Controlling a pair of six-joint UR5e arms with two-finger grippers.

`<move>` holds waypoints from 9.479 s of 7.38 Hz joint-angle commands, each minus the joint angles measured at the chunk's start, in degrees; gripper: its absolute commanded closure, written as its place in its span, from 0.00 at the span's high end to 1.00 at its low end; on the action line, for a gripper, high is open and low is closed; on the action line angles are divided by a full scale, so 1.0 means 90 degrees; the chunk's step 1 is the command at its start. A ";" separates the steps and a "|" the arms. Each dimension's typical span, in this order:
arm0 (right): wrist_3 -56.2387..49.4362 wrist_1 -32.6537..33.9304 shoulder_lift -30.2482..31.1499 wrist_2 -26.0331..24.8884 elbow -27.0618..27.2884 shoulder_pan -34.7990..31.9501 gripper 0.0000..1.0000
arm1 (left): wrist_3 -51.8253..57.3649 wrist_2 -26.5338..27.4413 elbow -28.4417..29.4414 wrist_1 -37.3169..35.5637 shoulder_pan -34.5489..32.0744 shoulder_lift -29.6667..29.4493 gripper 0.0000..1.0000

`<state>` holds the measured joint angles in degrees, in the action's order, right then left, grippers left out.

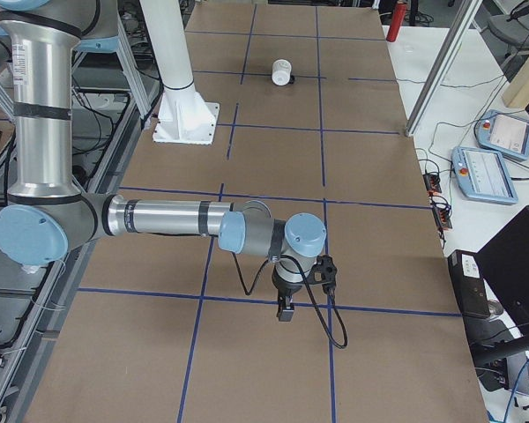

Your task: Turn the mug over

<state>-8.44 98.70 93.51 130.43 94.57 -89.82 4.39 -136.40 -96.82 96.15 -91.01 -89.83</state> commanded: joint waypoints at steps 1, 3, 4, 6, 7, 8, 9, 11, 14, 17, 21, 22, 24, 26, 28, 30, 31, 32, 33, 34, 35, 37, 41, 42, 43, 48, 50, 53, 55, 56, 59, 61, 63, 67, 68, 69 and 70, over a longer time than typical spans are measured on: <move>0.0000 0.0000 0.0000 0.0000 0.0000 0.0000 1.00 | -0.0347 0.0009 0.0103 0.1312 0.0421 0.0020 1.00; 0.0000 0.0000 0.0000 0.0000 0.0000 0.0000 1.00 | -0.2577 0.0077 0.0143 0.2045 0.1230 0.0020 1.00; 0.0000 0.0000 0.0000 0.0000 0.0000 0.0000 1.00 | -0.3747 0.0425 0.0133 0.2738 0.1612 0.0136 1.00; 0.0000 0.0000 0.0000 0.0000 0.0000 0.0000 1.00 | -0.6121 0.1235 0.0143 0.4523 0.2772 0.0565 1.00; 0.0000 0.0000 0.0000 0.0000 0.0000 0.0000 1.00 | -0.7002 0.1520 0.0152 0.5266 0.3348 0.0702 1.00; 0.0000 0.0000 0.0000 0.0000 0.0000 0.0000 1.00 | -0.7823 0.1813 0.0162 0.5960 0.3915 0.0820 1.00; 0.0000 0.0000 0.0000 0.0000 0.0000 0.0000 1.00 | -0.8566 0.1980 0.0182 0.6654 0.4404 0.0879 1.00; 0.0000 0.0000 0.0000 0.0000 0.0000 0.0000 1.00 | -0.9516 0.2185 0.0473 0.8321 0.5108 0.0860 1.00; 0.0000 0.0000 0.0000 0.0000 0.0000 0.0000 1.00 | -0.9989 0.2548 0.1069 1.0368 0.5385 0.0268 1.00; 0.0000 0.0000 0.0000 0.0000 0.0000 0.0000 1.00 | -1.0087 0.2548 0.1793 1.1065 0.5589 -0.0107 1.00; 0.0000 0.0000 0.0000 0.0000 0.0000 0.0000 1.00 | -1.0097 0.2548 0.1852 1.1065 0.5932 -0.0438 0.99; 0.0000 0.0000 0.0000 0.0000 0.0000 0.0000 1.00 | -1.0097 0.2548 0.1852 1.1075 0.5951 -0.0468 0.94; 0.0000 0.0000 0.0000 0.0000 0.0000 0.0000 1.00 | -1.0097 0.2219 0.1842 1.1123 0.5961 -0.0468 0.01; 0.0000 0.0000 0.0000 0.0000 0.0000 0.0000 1.00 | -1.0126 0.1601 0.1764 1.1133 0.5952 -0.0555 0.00; 0.0000 0.0000 0.0000 0.0000 0.0000 0.0000 1.00 | -1.0815 0.1601 0.1715 1.1133 0.5952 -0.0944 0.00; 0.0000 0.0000 0.0000 0.0000 0.0000 0.0000 1.00 | -1.1608 0.1417 0.1705 1.0862 0.5913 -0.1433 0.00; 0.0000 0.0000 0.0000 0.0000 0.0000 0.0000 1.00 | -1.1794 0.1087 0.1493 0.9951 0.5874 -0.1590 0.00; 0.0000 0.0000 0.0000 0.0000 0.0000 0.0000 1.00 | -1.1796 0.0900 0.0920 0.8598 0.5883 -0.1785 0.00; 0.0000 0.0000 0.0000 0.0000 0.0000 0.0000 1.00 | -1.1796 0.0579 0.0537 0.7337 0.5893 -0.2048 0.00; 0.0000 0.0000 0.0000 0.0000 0.0000 0.0000 1.00 | -1.1796 0.0334 0.0379 0.6155 0.5912 -0.2437 0.00; 0.0000 0.0000 0.0000 0.0000 0.0000 0.0000 1.00 | -1.1796 0.0312 0.0368 0.5128 0.5942 -0.2885 0.00; 0.0000 0.0000 0.0000 0.0000 0.0000 0.0000 1.00 | -1.1690 0.0312 0.0435 0.2842 0.5961 -0.3920 0.00; 0.0000 0.0000 0.0000 0.0000 0.0000 0.0000 1.00 | -0.9575 0.0399 0.0659 -0.0617 0.6605 -0.5133 0.00; 0.0000 0.0000 0.0000 0.0000 0.0000 0.0000 1.00 | -0.9473 0.0409 0.1153 -0.0731 0.6722 -0.5494 0.00; 0.0000 0.0000 0.0000 0.0000 0.0000 0.0000 1.00 | -0.9472 0.0409 0.1709 -0.0732 0.6733 -0.5865 0.00; 0.0000 0.0000 0.0000 0.0000 0.0000 0.0000 1.00 | -0.9423 0.0904 0.1891 -0.0683 0.6839 -0.6025 0.13; 0.0000 0.0000 0.0000 0.0000 0.0000 0.0000 1.00 | -0.9452 0.1093 0.1901 -0.0673 0.6967 -0.6015 0.30; 0.0000 0.0000 0.0000 0.0000 0.0000 0.0000 1.00 | -0.9501 0.1424 0.1745 -0.0673 0.6958 -0.5966 1.00; 0.0000 0.0000 0.0000 0.0000 0.0000 0.0000 1.00 | -0.9511 0.1435 0.0754 -0.0742 0.6705 -0.5753 1.00; 0.0000 0.0000 0.0000 0.0000 0.0000 0.0000 1.00 | -0.9482 0.1454 0.0236 -0.0742 0.6501 -0.5481 1.00; 0.0000 0.0000 0.0000 0.0000 0.0000 0.0000 1.00 | -0.8181 0.1445 -0.0646 -0.0742 0.5691 -0.3951 1.00; 0.0000 0.0000 0.0000 0.0000 0.0000 0.0000 1.00 | -0.5890 0.1425 -0.0648 -0.0761 0.4746 -0.3003 1.00; 0.0000 0.0000 0.0000 0.0000 0.0000 0.0000 1.00 | -0.3498 0.1425 -0.0648 -0.0781 0.3653 -0.1968 1.00; 0.0000 0.0000 0.0000 0.0000 0.0000 0.0000 1.00 | -0.0120 0.1367 -0.0240 -0.0732 0.1427 -0.0209 1.00; 0.0000 0.0000 0.0000 0.0000 0.0000 0.0000 1.00 | 0.0048 0.1366 -0.0170 -0.0664 0.0976 0.0095 1.00; 0.0000 0.0000 0.0000 0.0000 0.0000 0.0000 1.00 | 0.0542 0.1347 -0.0054 -0.0683 0.0604 0.0195 1.00; 0.0000 0.0000 0.0000 0.0000 0.0000 0.0000 1.00 | 0.0654 0.0999 0.0093 -0.0683 0.0436 0.0273 1.00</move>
<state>-8.44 98.70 93.51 130.43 94.57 -89.83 7.56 -124.92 -97.50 89.96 -83.98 -88.79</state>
